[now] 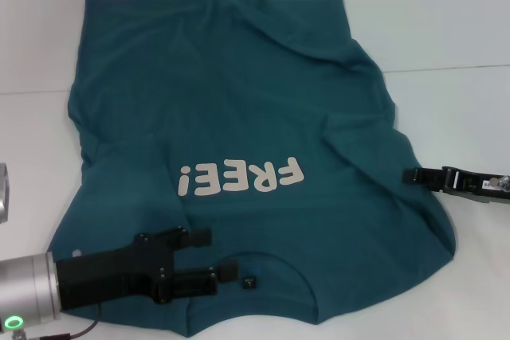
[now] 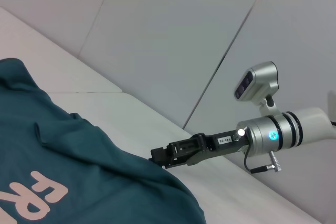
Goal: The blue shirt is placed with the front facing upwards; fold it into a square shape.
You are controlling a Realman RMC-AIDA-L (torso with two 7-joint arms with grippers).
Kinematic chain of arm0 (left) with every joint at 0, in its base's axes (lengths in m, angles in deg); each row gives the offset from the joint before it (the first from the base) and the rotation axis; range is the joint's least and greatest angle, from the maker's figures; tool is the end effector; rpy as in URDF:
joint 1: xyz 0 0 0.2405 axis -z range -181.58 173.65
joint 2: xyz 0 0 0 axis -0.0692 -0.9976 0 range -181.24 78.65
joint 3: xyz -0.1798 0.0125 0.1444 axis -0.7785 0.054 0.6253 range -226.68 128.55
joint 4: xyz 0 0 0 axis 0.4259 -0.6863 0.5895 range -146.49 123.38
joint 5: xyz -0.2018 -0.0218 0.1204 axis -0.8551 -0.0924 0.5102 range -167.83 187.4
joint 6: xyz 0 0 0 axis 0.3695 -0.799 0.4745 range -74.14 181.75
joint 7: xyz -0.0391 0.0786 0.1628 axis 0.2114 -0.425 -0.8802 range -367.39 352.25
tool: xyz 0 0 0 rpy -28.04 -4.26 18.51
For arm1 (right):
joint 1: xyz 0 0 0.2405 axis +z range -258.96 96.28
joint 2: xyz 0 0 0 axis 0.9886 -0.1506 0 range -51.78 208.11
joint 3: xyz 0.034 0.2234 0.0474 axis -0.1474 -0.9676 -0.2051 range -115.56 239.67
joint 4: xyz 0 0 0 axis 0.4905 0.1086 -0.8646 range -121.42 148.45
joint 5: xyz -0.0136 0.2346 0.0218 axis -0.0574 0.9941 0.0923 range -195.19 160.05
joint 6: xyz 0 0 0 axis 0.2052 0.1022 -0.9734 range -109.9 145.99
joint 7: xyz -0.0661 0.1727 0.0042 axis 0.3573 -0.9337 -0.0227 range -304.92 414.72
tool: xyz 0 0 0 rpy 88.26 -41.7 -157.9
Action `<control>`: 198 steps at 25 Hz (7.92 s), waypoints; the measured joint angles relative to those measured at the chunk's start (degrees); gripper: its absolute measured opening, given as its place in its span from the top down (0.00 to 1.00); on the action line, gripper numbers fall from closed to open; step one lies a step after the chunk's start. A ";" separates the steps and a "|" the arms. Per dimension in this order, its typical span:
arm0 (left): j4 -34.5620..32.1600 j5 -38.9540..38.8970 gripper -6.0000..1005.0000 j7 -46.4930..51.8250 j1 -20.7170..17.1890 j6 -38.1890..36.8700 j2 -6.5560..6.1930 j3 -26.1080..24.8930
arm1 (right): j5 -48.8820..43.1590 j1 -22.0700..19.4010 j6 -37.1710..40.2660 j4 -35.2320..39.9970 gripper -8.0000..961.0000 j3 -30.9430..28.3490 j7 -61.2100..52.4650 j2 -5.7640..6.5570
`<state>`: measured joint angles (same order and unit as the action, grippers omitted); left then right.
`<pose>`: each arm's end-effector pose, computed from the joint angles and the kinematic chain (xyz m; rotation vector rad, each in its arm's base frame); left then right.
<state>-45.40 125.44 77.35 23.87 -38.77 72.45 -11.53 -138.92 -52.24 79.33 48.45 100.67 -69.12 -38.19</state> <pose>-0.2364 0.3158 -0.0622 -2.7395 -0.9436 -0.8880 0.3409 0.3972 0.0027 -1.9478 1.6323 0.5222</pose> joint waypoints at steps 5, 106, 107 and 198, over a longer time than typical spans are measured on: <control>-0.07 0.00 0.08 0.23 0.21 0.03 0.00 -0.01 | 0.00 -0.65 -0.47 -0.19 0.35 -0.18 0.01 0.05; 0.57 -0.15 0.08 1.03 1.34 -0.03 0.01 -0.05 | 4.42 -1.44 18.77 1.23 0.37 -3.64 18.79 -0.16; 0.48 -0.15 0.08 1.36 1.33 -0.17 0.00 -0.09 | 4.43 -1.55 19.42 1.29 0.37 -4.66 19.38 -0.16; -14.06 24.08 0.10 22.74 -2.27 6.29 -3.96 -14.01 | 6.66 -1.56 23.10 -1.72 0.03 -8.40 27.94 -2.59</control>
<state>-59.46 149.52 100.08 21.61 -32.48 68.49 -25.54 -132.26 -53.81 102.43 46.74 92.27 -41.17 -40.78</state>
